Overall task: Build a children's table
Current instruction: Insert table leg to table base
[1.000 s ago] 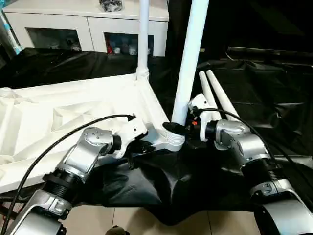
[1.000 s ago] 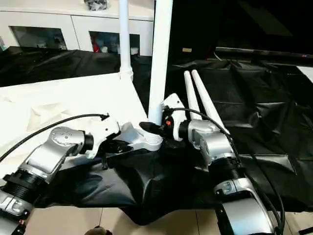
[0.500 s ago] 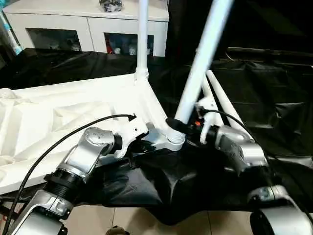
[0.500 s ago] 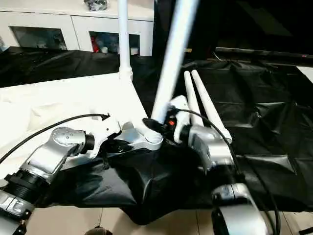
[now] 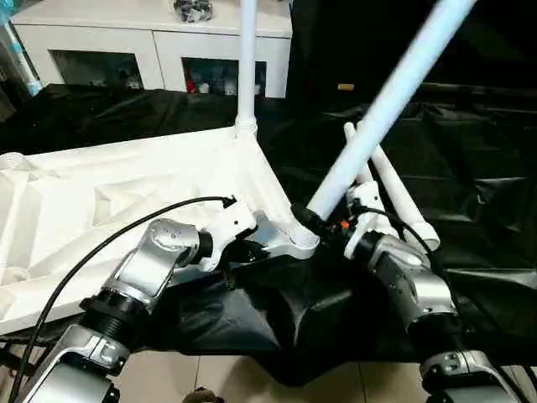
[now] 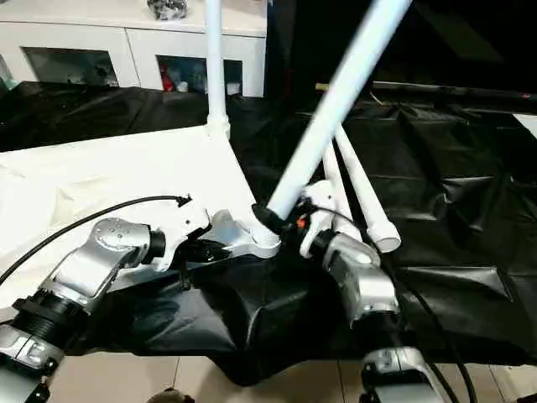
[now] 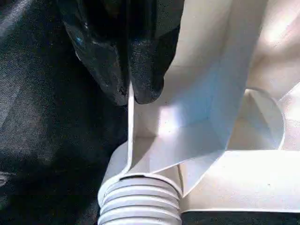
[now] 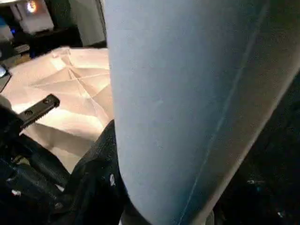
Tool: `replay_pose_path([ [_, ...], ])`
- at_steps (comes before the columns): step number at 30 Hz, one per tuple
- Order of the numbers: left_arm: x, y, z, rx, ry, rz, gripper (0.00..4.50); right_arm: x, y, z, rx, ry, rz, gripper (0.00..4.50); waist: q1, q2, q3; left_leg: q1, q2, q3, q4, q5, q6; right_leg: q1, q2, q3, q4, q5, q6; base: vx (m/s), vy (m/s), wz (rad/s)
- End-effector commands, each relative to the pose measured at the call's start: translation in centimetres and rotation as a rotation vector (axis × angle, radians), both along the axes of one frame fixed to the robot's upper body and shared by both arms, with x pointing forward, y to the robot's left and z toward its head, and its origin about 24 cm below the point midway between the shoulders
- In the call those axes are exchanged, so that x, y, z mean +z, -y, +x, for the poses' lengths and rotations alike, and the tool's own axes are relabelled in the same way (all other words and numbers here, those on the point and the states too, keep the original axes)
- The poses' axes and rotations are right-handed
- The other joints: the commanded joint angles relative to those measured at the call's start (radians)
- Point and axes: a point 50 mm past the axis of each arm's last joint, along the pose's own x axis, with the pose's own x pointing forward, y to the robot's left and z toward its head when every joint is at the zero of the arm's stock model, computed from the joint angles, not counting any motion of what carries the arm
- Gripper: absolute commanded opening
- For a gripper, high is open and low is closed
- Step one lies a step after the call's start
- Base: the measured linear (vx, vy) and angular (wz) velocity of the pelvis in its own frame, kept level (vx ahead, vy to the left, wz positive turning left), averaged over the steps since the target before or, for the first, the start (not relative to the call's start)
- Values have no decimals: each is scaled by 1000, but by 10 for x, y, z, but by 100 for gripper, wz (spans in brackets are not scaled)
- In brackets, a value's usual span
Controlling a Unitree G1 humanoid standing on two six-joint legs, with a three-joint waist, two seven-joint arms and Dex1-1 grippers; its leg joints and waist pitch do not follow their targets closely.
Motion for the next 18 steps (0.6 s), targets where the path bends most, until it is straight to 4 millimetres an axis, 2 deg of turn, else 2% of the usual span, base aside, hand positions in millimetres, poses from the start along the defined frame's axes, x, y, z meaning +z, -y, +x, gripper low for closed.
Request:
replay_pose_path([
  [1,3,-1,5,18,16,17,0,-26,3,-9,21,-110,-110,191,-4,12,-52,21,12,-2,-81,-308,-35,28,-45,40,-95,-166,-188,0,0,0],
  [3,3,-1,5,8,15,18,0,-25,-1,-7,67,-117,-140,191,-5,11,-51,22,14,-3,-82,-322,-35,27,-46,40,-97,-194,-186,0,0,0],
  [4,3,0,4,2,14,20,0,-25,-2,-6,93,-123,-159,191,-8,7,-51,20,14,-3,-83,-325,-35,27,-45,40,-97,-202,-186,0,0,0],
  [6,3,0,4,-4,13,22,0,-26,-3,-6,138,-132,-189,191,-8,7,-51,22,14,-3,-82,-324,-34,26,-46,41,-98,-208,-186,0,0,0],
  [8,3,1,3,-7,13,20,0,-28,-4,-8,173,-143,-205,191,-7,7,-52,20,15,-3,-82,-307,-32,26,-45,41,-96,-183,-187,0,0,0],
  [10,4,1,2,-16,14,15,0,-31,-4,-12,226,-163,-218,191,-7,2,-54,22,16,-1,-81,-289,-26,27,-43,40,-93,-139,-193,0,0,0],
  [15,8,2,0,-65,32,-4,0,-35,-3,-15,292,-170,-226,191,-6,1,-61,20,14,1,-75,-227,-6,35,-42,38,-83,-25,-219,0,0,0],
  [18,10,4,-4,-118,39,-31,0,-34,-3,-18,338,-156,-202,191,-5,0,-61,18,14,1,-74,-212,5,37,-42,36,-81,4,-227,0,0,0],
])
